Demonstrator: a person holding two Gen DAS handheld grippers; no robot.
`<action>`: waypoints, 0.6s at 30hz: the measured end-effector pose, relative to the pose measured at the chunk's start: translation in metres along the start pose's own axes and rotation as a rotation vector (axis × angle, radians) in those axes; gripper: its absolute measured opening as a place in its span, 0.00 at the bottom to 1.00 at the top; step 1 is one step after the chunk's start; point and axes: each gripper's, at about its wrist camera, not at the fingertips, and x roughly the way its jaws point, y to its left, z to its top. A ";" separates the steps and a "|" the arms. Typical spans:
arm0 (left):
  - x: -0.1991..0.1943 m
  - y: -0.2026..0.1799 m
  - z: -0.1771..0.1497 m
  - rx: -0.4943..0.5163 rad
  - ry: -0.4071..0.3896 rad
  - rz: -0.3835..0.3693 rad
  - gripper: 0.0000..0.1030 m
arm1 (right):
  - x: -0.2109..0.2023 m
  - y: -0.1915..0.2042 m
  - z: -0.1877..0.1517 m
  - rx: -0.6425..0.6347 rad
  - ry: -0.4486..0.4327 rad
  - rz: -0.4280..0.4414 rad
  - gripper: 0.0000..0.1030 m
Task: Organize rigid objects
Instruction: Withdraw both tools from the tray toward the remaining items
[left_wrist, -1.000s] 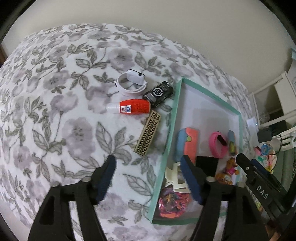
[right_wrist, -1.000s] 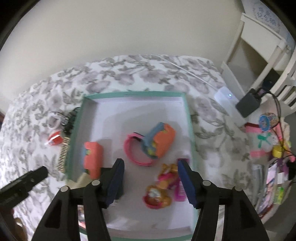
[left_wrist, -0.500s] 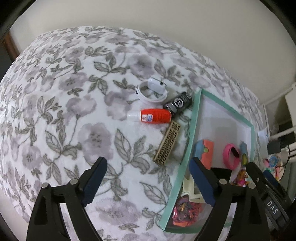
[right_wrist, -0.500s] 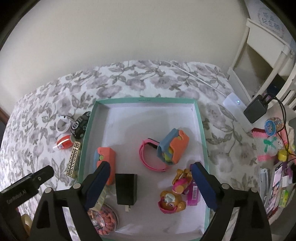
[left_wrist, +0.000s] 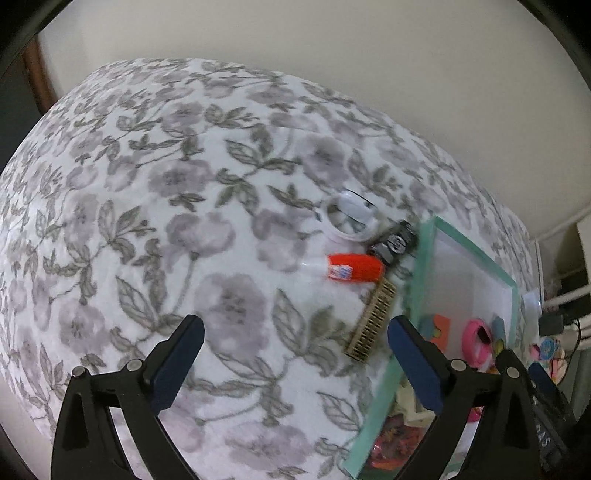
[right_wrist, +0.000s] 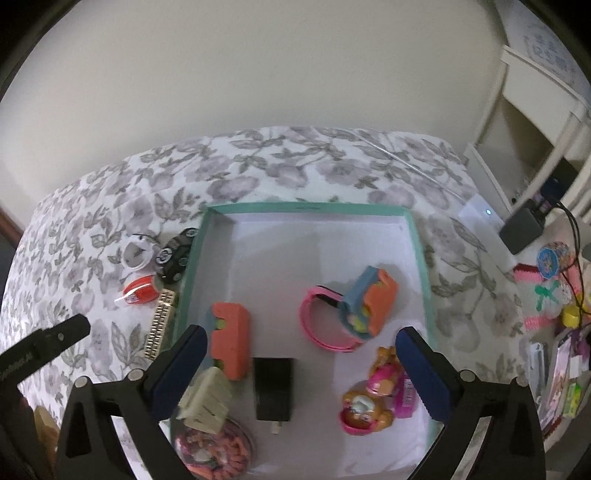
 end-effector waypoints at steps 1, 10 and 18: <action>0.000 0.005 0.002 -0.012 -0.004 0.004 0.97 | 0.001 0.005 0.000 -0.010 -0.001 0.006 1.00; 0.005 0.046 0.021 -0.117 -0.012 0.009 0.97 | 0.012 0.053 0.000 -0.101 -0.010 0.040 1.00; 0.017 0.049 0.036 -0.116 -0.011 -0.005 0.97 | 0.027 0.078 0.004 -0.113 -0.017 0.132 1.00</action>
